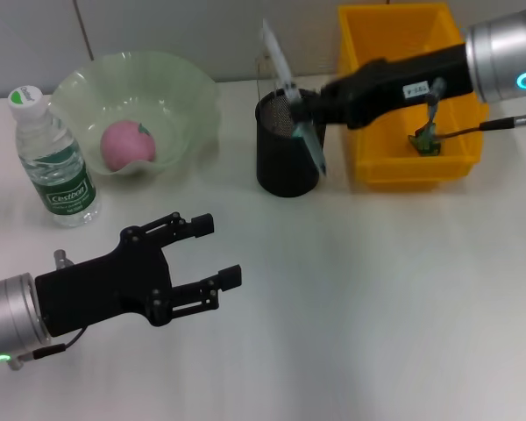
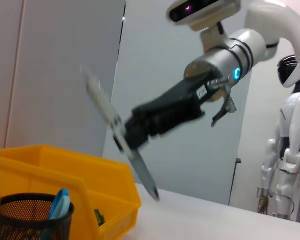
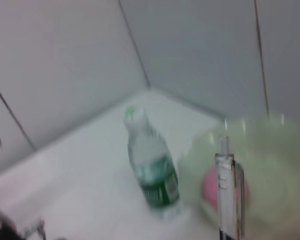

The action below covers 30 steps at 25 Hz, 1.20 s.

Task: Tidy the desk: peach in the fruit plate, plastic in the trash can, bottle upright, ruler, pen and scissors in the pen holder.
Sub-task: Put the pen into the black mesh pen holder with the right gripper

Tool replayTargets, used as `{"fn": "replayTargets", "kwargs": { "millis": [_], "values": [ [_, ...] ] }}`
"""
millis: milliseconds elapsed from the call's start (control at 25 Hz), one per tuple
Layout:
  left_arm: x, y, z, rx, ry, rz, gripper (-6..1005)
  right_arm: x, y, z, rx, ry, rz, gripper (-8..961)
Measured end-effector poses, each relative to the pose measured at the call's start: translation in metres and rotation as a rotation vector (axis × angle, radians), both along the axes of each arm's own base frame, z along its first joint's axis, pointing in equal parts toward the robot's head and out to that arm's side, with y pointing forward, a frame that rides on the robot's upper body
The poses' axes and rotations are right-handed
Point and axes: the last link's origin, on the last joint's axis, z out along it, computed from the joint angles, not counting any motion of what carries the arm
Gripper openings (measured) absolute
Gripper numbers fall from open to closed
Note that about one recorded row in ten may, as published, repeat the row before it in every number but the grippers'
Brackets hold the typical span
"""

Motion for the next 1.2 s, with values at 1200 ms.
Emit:
{"fn": "replayTargets", "kwargs": {
  "millis": [1200],
  "values": [
    [0.000, 0.009, -0.002, 0.061, -0.003, 0.042, 799, 0.049, 0.044, -0.046, 0.523, 0.234, 0.008, 144]
  ]
}}
